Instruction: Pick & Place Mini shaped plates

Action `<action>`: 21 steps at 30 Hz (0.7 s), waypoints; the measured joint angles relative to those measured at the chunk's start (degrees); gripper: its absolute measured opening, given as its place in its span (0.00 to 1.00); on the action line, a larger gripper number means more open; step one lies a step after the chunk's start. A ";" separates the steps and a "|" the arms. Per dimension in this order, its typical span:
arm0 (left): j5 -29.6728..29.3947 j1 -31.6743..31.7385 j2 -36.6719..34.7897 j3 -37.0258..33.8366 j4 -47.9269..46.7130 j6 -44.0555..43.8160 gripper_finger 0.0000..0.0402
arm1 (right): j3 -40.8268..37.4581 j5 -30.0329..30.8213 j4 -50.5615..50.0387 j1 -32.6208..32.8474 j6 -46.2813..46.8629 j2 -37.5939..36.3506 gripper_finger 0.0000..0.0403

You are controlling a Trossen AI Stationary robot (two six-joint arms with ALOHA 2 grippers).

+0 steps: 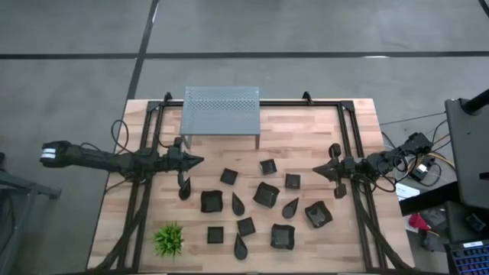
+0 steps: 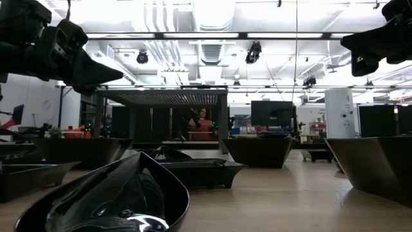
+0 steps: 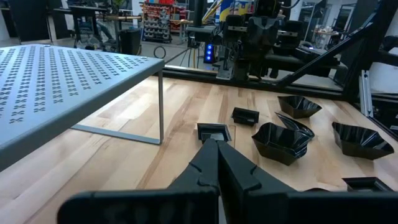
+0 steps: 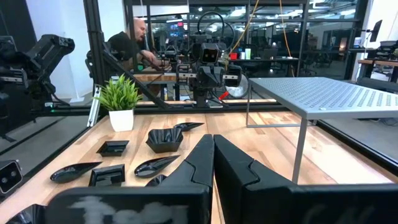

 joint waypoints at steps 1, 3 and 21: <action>0.00 0.01 -0.01 -0.01 0.00 0.01 0.00 | 0.02 0.00 -0.02 0.00 -0.02 0.02 0.02; 0.00 0.01 0.00 0.00 0.00 0.01 0.00 | 0.00 0.00 -0.01 -0.01 -0.10 0.01 0.02; 0.01 0.02 0.01 -0.01 0.00 0.01 0.00 | 0.02 3.23 8.72 -0.15 49.99 0.02 0.02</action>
